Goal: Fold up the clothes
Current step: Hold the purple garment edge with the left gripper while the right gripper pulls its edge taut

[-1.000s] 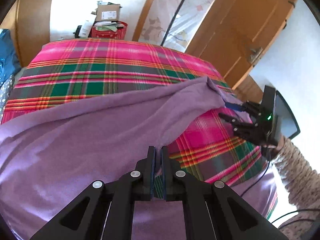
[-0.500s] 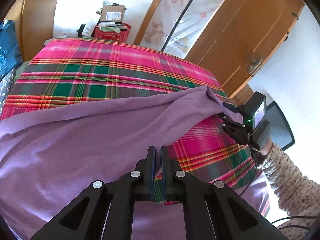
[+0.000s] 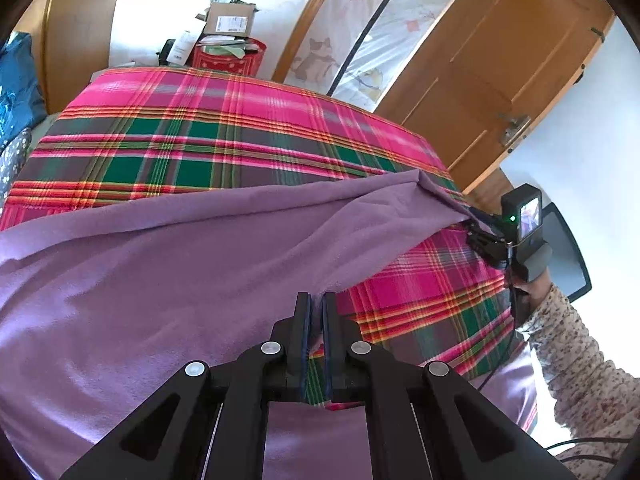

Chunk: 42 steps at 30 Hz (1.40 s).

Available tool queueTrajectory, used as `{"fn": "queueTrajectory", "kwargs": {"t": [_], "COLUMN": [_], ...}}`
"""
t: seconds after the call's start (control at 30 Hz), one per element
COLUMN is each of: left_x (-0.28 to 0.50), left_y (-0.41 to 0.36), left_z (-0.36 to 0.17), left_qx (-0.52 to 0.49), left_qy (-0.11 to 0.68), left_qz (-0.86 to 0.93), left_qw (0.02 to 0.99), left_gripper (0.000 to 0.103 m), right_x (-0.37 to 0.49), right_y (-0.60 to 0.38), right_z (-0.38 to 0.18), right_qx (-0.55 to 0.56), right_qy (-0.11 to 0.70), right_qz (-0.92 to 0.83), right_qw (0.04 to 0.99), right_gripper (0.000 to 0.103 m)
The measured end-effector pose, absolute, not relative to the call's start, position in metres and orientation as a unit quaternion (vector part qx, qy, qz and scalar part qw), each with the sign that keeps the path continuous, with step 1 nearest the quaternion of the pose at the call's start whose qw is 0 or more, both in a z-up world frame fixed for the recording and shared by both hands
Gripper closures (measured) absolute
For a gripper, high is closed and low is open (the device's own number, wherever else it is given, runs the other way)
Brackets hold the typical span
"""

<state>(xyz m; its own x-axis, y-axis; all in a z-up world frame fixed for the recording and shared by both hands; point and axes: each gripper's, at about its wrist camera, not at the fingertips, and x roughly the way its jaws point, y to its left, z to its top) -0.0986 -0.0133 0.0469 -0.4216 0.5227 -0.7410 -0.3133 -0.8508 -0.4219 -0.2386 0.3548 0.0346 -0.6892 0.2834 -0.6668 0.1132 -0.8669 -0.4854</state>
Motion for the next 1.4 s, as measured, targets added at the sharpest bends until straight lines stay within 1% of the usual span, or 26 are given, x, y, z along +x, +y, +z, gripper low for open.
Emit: {"fn": "queueTrajectory", "kwargs": {"t": [0.07,0.13,0.43,0.67,0.93,1.07,1.1,1.17,1.2,1.23,1.4], "left_x": [-0.098,-0.097,-0.092,-0.086,-0.086,-0.087,-0.088,-0.088,-0.088,-0.088,-0.088], "left_y": [-0.011,-0.008,0.007,0.021,0.024,0.021,0.021,0.022,0.022,0.022,0.024], "left_z": [0.045,0.042,0.021,0.006,0.006,0.007,0.006,0.006,0.006,0.006,0.004], "left_qx": [-0.48,-0.485,-0.525,-0.551,-0.557,-0.559,-0.559,-0.56,-0.561,-0.561,-0.563], "left_qy": [-0.105,-0.1,-0.071,-0.025,-0.006,-0.01,-0.009,-0.008,-0.008,-0.007,-0.004], "left_qz": [0.833,0.831,0.806,0.791,0.785,0.782,0.782,0.782,0.781,0.781,0.78], "left_qw": [0.252,0.254,0.265,0.265,0.271,0.275,0.275,0.274,0.274,0.274,0.273], "left_gripper": [0.098,0.097,0.098,0.097,0.097,0.097,0.097,0.097,0.097,0.097,0.097], "right_x": [-0.24,-0.239,-0.214,-0.206,-0.208,-0.205,-0.205,-0.205,-0.206,-0.206,-0.21], "right_y": [0.355,0.359,0.369,0.375,0.384,0.389,0.39,0.395,0.398,0.401,0.41], "right_z": [0.036,0.04,0.055,0.044,0.039,0.04,0.04,0.041,0.041,0.041,0.044], "right_qx": [-0.391,-0.391,-0.409,-0.432,-0.446,-0.448,-0.45,-0.452,-0.453,-0.456,-0.469], "right_qy": [-0.251,-0.247,-0.249,-0.256,-0.253,-0.25,-0.25,-0.248,-0.247,-0.244,-0.233], "right_qz": [0.884,0.885,0.876,0.862,0.854,0.852,0.851,0.85,0.848,0.847,0.844], "right_qw": [0.05,0.049,0.059,0.071,0.089,0.1,0.102,0.112,0.118,0.124,0.119], "right_gripper": [0.073,0.081,0.09,0.09,0.09,0.09,0.089,0.084,0.078,0.075,0.075]}}
